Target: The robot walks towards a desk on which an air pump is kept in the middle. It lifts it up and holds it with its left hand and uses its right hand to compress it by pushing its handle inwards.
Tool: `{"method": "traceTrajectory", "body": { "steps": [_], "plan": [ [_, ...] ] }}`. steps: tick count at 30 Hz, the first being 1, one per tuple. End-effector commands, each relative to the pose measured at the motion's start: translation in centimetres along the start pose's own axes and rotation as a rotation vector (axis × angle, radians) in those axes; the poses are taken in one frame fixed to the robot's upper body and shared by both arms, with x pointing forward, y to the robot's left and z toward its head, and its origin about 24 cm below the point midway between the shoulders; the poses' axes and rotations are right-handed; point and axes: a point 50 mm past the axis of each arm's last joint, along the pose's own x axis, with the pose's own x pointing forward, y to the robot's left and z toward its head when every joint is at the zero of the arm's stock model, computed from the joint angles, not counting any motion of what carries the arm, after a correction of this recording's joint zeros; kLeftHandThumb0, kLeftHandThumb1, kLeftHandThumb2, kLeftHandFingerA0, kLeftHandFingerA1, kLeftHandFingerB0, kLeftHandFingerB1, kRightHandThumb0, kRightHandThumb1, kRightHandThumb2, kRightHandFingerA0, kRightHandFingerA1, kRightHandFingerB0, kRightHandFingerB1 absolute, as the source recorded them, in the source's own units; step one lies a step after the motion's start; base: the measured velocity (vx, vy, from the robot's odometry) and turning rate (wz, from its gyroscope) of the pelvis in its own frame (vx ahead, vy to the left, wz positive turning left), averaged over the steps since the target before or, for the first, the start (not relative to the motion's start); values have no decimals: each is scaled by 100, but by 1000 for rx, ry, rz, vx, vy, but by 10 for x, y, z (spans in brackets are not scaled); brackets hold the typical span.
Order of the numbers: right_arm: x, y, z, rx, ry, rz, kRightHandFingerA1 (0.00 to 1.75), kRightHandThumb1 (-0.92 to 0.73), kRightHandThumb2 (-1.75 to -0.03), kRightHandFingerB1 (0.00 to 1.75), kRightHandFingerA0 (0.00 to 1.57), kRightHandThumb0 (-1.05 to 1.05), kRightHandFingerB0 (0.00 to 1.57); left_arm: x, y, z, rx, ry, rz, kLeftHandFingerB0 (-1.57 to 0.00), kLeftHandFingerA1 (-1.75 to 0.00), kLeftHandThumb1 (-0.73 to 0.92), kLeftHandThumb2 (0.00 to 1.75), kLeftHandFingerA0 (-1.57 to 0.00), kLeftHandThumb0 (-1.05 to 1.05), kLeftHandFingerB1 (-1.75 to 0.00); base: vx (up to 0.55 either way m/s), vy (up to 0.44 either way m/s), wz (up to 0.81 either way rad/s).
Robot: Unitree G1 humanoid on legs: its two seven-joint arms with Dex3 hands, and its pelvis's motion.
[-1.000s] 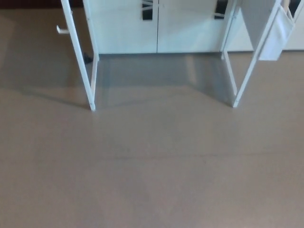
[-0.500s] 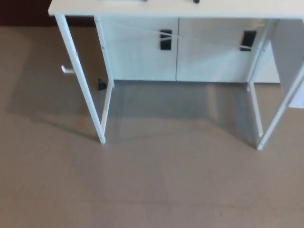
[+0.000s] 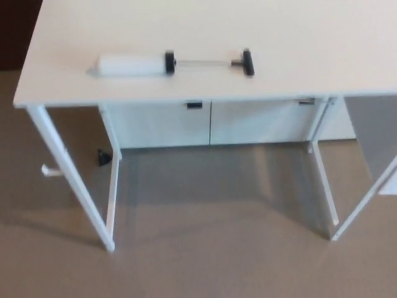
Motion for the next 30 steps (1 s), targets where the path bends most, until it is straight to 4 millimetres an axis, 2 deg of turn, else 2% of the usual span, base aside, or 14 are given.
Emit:
{"method": "traceTrajectory", "body": {
  "steps": [1, 11, 22, 30],
  "plan": [
    [-2, -5, -5, 5, 17, -17, 40, -73, -62, 33, 38, -54, 30, -2, 3, -5, -14, 8, 6, -25, -42, 73, 62, -22, -59, -36, 500, 177, 13],
    [1, -5, 0, 20, 3, -18, 41, -74, -62, 33, 39, -53, 30, 1, 7, 5, 7, -10, 9, -25, -43, 71, 61, -26, -60, -36, 373, -58, 37],
    [1, -4, 0, 39, 7, -13, 39, -74, -62, 33, 37, -53, 29, 1, 8, 8, -3, -22, 12, -25, -40, 73, 63, -24, -57, -36, 314, -116, -5],
    [2, -3, 2, 34, 6, -16, 39, -73, -62, 32, 37, -53, 29, 2, 10, 10, 13, -33, 3, -24, -38, 72, 63, -24, -59, -34, 17, 154, 9]
  ]
}}
